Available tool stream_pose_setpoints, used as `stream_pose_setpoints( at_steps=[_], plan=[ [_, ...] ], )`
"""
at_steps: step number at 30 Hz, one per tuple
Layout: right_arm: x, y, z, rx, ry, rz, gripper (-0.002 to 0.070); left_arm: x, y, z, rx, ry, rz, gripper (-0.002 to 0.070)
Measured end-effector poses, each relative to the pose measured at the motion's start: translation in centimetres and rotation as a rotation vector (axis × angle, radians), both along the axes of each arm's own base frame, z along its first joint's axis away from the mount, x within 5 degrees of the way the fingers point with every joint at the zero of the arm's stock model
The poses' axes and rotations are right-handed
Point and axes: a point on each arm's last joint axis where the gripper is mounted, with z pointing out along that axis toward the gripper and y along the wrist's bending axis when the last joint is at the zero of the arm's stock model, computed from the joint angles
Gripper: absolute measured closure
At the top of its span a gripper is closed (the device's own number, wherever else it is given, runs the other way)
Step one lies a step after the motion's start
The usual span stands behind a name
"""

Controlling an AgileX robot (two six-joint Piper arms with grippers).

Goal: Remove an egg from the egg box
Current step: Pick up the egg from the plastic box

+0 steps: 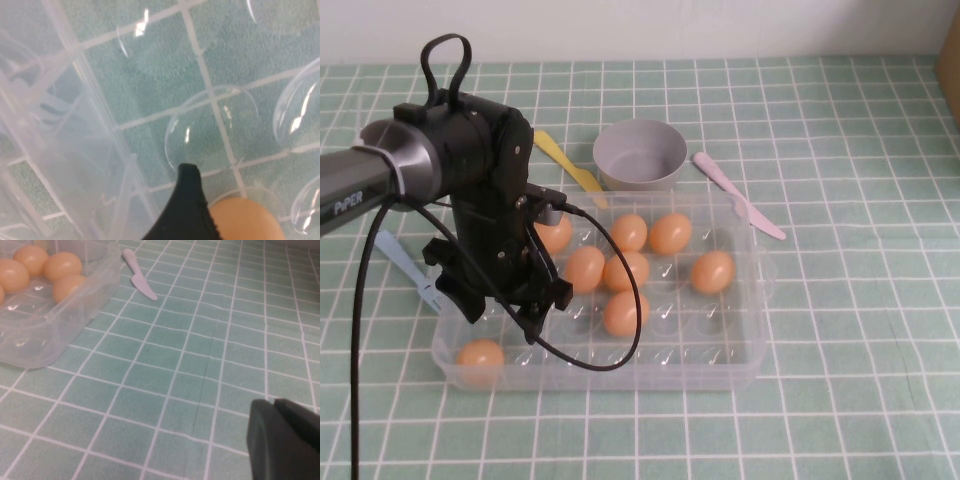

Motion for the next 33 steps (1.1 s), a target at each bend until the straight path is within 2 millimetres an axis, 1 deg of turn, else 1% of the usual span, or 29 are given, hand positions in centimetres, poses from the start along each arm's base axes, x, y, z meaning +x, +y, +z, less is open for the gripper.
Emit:
stream_pose_setpoints(
  at_steps=[13, 19, 23, 29, 33],
  plan=[
    [0.0, 0.0, 0.0, 0.000, 0.000, 0.000, 0.0694, 0.0, 0.0, 0.2, -0.002, -0.006, 0.020, 0.0150],
    [0.0, 0.0, 0.0, 0.000, 0.000, 0.000, 0.0694, -1.6, 0.7, 1.1, 0.000, -0.002, 0.021, 0.0150],
    [0.0, 0.0, 0.0, 0.000, 0.000, 0.000, 0.0694, -2.0, 0.9, 1.6, -0.001, -0.010, 0.022, 0.0150],
    [0.0, 0.0, 0.0, 0.000, 0.000, 0.000, 0.0694, -2.0, 0.9, 1.6, -0.001, -0.010, 0.022, 0.0150],
    [0.0, 0.0, 0.0, 0.000, 0.000, 0.000, 0.0694, -1.8, 0.9, 1.0, 0.006, 0.005, 0.022, 0.0150]
  ],
)
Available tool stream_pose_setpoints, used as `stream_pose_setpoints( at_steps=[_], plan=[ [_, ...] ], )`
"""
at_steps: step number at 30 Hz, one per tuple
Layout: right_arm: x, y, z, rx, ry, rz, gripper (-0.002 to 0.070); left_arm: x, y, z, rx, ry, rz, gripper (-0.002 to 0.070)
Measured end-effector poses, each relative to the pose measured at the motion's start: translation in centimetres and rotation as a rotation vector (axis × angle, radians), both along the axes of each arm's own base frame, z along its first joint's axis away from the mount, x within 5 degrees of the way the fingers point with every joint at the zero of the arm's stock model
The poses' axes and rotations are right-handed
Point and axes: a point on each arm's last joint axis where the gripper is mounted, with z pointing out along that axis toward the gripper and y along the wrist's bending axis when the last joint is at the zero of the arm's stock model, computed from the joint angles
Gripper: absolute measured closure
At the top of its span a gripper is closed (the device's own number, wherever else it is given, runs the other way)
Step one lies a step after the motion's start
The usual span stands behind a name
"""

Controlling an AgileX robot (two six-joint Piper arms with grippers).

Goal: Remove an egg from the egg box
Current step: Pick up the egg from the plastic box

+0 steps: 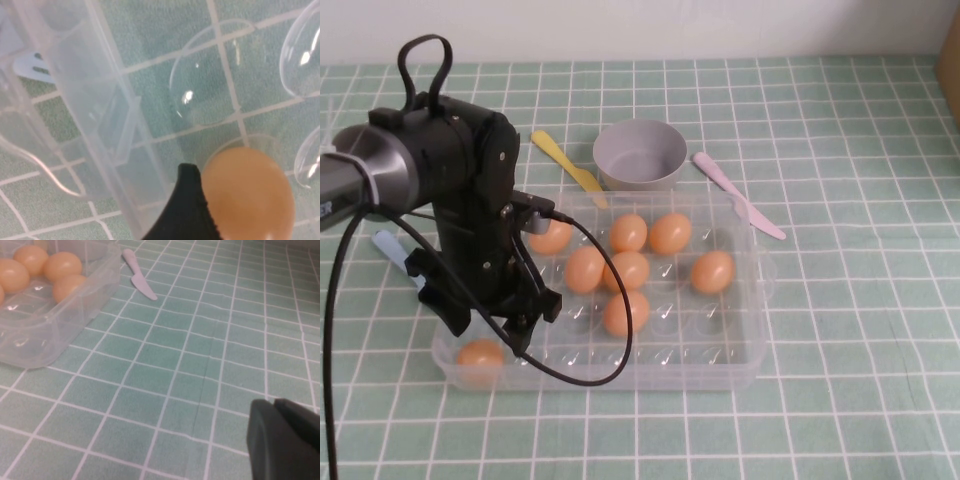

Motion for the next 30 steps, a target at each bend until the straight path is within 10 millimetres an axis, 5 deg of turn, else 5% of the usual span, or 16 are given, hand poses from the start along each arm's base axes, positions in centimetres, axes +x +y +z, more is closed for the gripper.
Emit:
stream_pose_setpoints(
  at_steps=[30],
  plan=[
    [0.0, 0.0, 0.0, 0.000, 0.000, 0.000, 0.0694, 0.7, 0.3, -2.6, 0.026, 0.063, 0.016, 0.0151]
  ],
)
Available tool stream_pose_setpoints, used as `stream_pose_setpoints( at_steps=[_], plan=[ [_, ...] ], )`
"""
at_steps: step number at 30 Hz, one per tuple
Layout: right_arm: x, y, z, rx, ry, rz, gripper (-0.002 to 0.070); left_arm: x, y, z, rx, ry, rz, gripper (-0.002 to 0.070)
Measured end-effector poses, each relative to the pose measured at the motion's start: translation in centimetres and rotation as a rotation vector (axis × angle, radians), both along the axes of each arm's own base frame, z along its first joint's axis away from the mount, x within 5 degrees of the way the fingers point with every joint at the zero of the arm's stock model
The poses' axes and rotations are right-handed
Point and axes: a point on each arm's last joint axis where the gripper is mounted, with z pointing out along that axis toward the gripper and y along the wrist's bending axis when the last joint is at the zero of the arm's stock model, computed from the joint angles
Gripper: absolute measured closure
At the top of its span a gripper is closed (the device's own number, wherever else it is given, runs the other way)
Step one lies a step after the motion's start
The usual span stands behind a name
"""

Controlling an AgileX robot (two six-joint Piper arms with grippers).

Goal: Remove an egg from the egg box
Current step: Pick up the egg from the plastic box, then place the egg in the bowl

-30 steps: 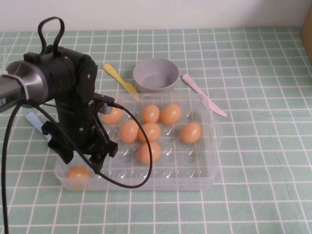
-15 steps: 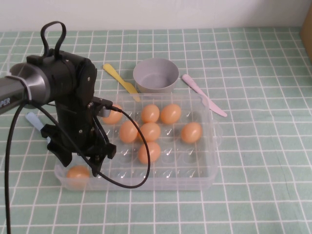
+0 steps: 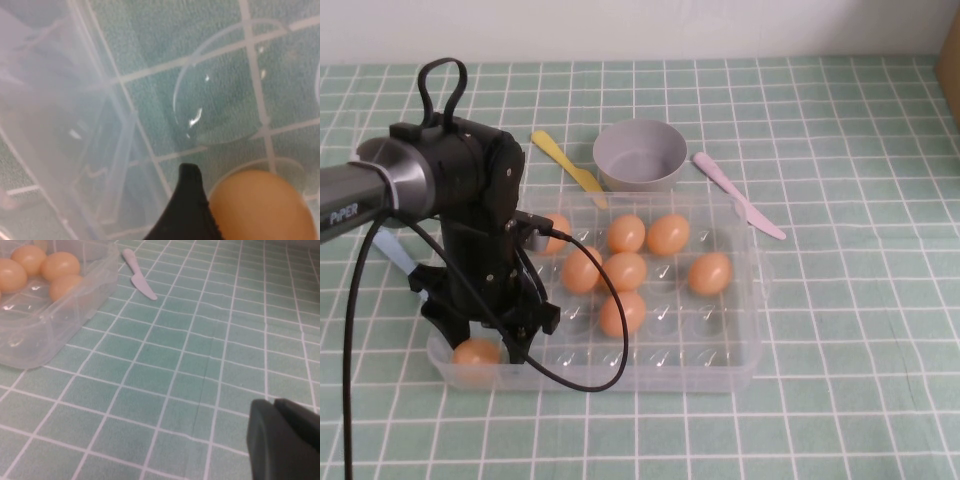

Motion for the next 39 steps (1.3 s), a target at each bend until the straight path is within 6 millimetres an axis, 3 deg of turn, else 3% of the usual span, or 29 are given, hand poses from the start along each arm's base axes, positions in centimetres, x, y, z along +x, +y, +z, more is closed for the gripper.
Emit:
stream_pose_setpoints(
  at_steps=[3, 9, 24, 27, 39],
  plan=[
    [0.0, 0.0, 0.0, 0.000, 0.000, 0.000, 0.0694, 0.0, 0.0, 0.0, 0.000, 0.001, 0.000, 0.0182],
    [0.0, 0.0, 0.0, 0.000, 0.000, 0.000, 0.0694, 0.0, 0.0, 0.0, -0.001, 0.001, 0.001, 0.0321],
    [0.0, 0.0, 0.0, 0.000, 0.000, 0.000, 0.0694, 0.1, -0.1, 0.2, -0.005, -0.008, 0.001, 0.0335],
    [0.0, 0.0, 0.0, 0.000, 0.000, 0.000, 0.0694, 0.5, -0.2, 1.2, -0.020, -0.041, 0.001, 0.0335],
    [0.0, 0.0, 0.0, 0.000, 0.000, 0.000, 0.0694, 2.7, -2.0, 8.4, -0.203, -0.254, 0.011, 0.0336]
  ],
)
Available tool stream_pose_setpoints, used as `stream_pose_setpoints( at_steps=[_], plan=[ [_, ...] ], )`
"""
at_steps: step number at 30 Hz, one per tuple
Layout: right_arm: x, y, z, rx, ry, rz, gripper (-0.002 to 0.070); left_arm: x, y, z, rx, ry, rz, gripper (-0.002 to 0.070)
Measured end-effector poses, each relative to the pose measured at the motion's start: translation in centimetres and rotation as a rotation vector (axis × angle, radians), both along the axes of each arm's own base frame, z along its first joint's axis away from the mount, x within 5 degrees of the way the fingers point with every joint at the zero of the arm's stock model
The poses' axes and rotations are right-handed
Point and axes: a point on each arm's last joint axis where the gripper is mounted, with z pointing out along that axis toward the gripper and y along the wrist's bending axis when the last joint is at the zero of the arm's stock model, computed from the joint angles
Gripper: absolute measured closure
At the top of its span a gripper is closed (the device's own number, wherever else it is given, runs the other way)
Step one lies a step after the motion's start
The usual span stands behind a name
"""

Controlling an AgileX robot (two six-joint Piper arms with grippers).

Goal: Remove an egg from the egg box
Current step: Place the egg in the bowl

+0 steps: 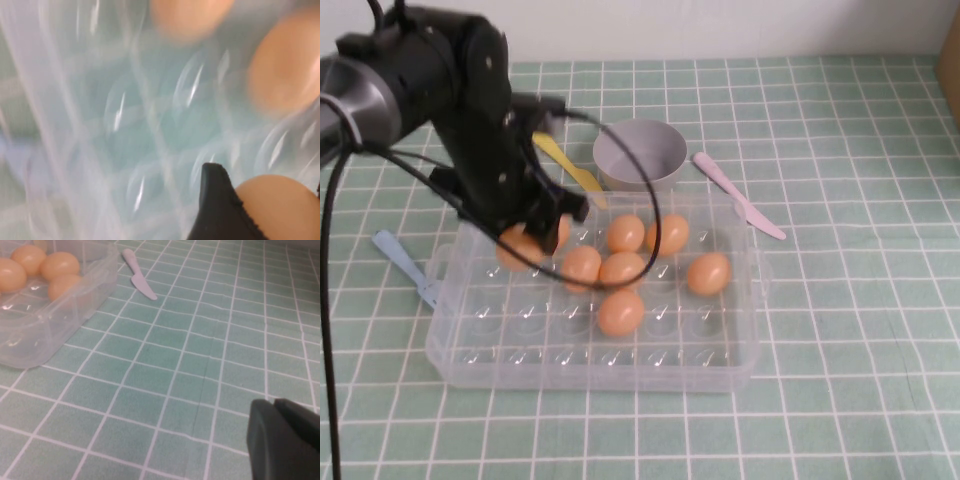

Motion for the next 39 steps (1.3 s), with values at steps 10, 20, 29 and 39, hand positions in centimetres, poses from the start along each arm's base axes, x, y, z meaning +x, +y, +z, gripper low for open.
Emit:
stream_pose_setpoints(
  at_steps=[10, 20, 29, 39],
  plan=[
    [0.0, 0.0, 0.0, 0.000, 0.000, 0.000, 0.0694, 5.7, -2.7, 3.4, -0.204, -0.415, -0.010, 0.0337],
    [0.0, 0.0, 0.0, 0.000, 0.000, 0.000, 0.0694, 11.5, -5.4, -0.1, -0.298, -0.607, -0.026, 0.0338],
    [0.0, 0.0, 0.0, 0.000, 0.000, 0.000, 0.0694, 13.8, -6.4, -4.7, -0.283, -0.600, -0.050, 0.0338],
    [0.0, 0.0, 0.0, 0.000, 0.000, 0.000, 0.0694, 14.0, -6.7, -5.4, -0.284, -0.621, -0.098, 0.0340]
  ],
)
